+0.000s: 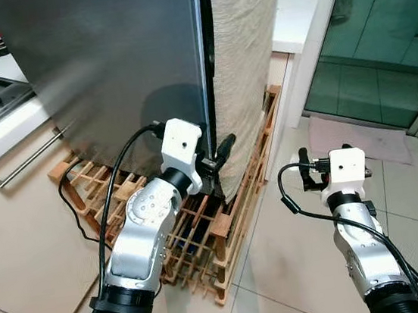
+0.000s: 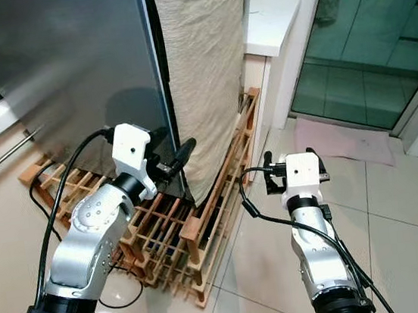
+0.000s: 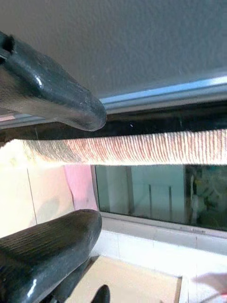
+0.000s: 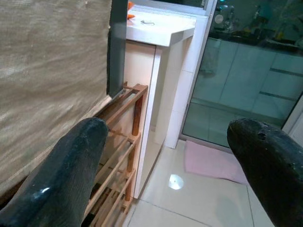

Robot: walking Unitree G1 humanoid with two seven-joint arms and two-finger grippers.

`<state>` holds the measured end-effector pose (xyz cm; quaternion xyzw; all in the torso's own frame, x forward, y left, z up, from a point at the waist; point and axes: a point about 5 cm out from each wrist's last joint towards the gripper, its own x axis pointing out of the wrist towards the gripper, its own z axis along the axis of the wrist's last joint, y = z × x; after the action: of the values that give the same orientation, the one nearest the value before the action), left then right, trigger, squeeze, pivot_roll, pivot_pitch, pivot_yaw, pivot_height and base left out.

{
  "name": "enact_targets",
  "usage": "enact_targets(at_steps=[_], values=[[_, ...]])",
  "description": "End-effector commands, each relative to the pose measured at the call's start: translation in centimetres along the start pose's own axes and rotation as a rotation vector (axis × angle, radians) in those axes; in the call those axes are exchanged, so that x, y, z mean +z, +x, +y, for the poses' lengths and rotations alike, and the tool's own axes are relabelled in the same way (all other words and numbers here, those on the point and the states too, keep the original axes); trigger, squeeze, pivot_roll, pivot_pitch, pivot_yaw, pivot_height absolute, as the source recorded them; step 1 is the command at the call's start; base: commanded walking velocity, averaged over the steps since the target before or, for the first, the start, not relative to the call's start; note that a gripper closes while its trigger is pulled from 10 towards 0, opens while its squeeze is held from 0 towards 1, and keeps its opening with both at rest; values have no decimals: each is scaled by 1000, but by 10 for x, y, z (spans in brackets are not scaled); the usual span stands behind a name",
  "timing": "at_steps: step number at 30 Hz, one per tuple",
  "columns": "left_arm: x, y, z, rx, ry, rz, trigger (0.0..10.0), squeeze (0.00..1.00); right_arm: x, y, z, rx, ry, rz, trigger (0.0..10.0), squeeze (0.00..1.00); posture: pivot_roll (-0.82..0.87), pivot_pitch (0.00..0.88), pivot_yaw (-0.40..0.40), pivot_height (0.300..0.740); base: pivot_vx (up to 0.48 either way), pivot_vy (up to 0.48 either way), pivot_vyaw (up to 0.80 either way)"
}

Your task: Restocking fridge

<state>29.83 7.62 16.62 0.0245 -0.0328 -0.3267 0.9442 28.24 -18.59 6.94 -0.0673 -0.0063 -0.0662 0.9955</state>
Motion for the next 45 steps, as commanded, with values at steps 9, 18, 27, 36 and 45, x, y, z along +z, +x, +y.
enact_targets(at_steps=[9,18,27,36,45], values=[[10,29,-5,-8,107,5,10000,0,3,-1,-1,-27,3,-14,10000,0,-75,0,-12,740,0,0,0],[14,44,-9,13,111,16,10000,0,4,-1,-4,-37,0,-21,10000,0,-87,0,-6,740,0,0,0],[-3,45,-8,56,-139,142,10000,0,3,-1,-2,-32,-1,-15,10000,0,-78,0,-12,740,0,0,0],[2,49,-17,-5,-89,142,10000,0,5,1,-2,-25,-4,-20,10000,0,-79,0,-18,740,0,0,0],[33,49,-42,-221,26,-48,10000,0,6,1,-3,-23,-7,-20,10000,0,-81,0,-22,740,0,0,0]])
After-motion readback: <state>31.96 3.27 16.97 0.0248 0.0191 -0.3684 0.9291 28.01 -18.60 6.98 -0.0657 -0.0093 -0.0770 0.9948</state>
